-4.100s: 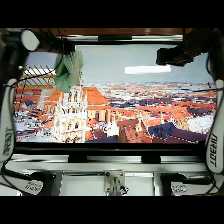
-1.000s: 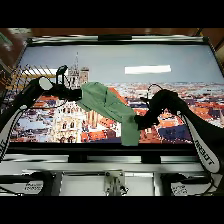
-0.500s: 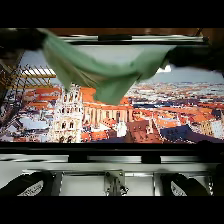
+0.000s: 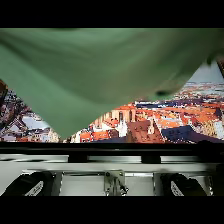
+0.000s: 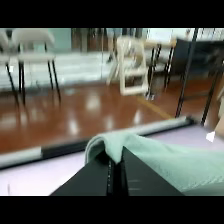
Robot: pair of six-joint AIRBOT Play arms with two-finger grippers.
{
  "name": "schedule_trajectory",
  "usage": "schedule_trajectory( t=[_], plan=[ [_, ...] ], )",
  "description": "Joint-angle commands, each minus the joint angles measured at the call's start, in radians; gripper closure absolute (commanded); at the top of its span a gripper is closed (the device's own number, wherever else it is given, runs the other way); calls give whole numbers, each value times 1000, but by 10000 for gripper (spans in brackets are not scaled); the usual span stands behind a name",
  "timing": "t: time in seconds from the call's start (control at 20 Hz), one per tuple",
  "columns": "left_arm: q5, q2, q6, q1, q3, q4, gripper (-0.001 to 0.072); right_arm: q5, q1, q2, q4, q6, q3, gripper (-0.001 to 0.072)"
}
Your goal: Fold the shirts.
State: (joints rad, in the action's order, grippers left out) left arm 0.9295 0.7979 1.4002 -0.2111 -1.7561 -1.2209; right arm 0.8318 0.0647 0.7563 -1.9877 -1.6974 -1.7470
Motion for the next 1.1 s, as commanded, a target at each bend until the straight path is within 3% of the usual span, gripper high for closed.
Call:
schedule_trajectory(
  t=[0.0,0.15,0.25,0.4,0.65,0.85,0.95,1.0,1.05],
  plan=[
    [174,-10,42,0,95,-94,675,246,0,31,89,22,-6,649],
    [178,-6,83,0,319,-147,675,478,0,150,159,44,-6,649],
    [135,13,110,1,471,-169,675,540,0,260,166,43,1,649],
    [2,92,126,15,610,-172,675,423,0,441,165,31,22,649],
    [-197,353,241,69,626,-142,675,126,0,735,109,98,22,648],
    [-257,554,240,65,627,0,675,80,0,899,70,214,22,648],
    [-245,625,240,65,627,69,675,114,1,952,58,221,22,646],
    [-233,644,240,66,626,94,672,130,1,963,56,220,22,605],
    [-219,649,240,68,625,100,629,145,0,961,56,219,21,417]
  ],
)
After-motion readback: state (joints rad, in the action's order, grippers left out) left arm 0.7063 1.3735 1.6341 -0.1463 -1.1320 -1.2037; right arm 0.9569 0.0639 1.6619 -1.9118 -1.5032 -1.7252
